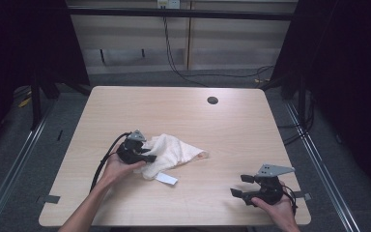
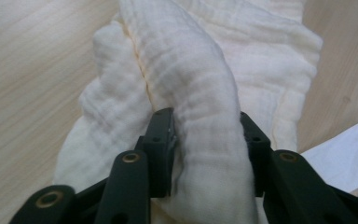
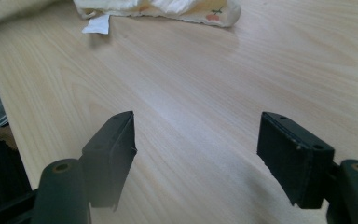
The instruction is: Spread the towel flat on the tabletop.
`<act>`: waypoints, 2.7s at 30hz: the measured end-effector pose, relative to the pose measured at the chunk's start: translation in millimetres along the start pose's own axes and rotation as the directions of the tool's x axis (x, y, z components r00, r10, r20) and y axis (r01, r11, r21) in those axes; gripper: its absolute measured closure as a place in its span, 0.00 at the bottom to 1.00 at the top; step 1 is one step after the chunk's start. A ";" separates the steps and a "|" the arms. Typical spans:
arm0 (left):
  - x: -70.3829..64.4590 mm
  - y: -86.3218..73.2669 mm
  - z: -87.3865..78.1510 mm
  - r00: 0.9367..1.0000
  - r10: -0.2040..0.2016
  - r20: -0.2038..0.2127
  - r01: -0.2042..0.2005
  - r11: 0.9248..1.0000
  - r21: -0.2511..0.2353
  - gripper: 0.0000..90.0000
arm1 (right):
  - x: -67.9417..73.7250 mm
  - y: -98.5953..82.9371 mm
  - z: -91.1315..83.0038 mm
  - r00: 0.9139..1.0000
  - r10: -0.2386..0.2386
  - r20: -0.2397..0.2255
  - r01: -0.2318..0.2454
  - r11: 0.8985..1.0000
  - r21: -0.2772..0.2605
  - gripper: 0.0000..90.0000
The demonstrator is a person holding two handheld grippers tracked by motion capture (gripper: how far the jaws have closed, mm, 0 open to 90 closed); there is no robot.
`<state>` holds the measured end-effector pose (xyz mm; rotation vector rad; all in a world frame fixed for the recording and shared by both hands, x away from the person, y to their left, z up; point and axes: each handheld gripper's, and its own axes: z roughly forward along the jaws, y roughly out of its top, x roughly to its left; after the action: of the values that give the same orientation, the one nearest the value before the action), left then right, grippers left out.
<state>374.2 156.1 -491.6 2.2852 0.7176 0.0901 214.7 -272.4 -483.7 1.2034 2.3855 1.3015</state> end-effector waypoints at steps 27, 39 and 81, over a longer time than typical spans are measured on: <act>-53.3 -1.1 10.8 0.989 0.079 0.123 -0.082 0.997 0.015 0.88 | 0.3 0.9 0.0 0.999 -0.010 0.037 0.010 1.000 0.000 0.31; -64.1 0.4 13.6 0.980 0.070 0.184 -0.074 0.997 0.015 0.68 | 1.4 0.9 0.5 0.999 -0.014 0.044 0.014 1.000 0.005 0.32; -108.6 -29.9 -11.5 0.939 0.279 0.199 -0.291 0.956 0.034 0.68 | 5.6 2.2 2.1 1.000 -0.014 0.026 0.014 1.000 0.002 0.31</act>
<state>265.6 124.0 -487.8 2.4051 0.2891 -0.0194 213.3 -266.4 -482.1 1.1948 2.3731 1.2717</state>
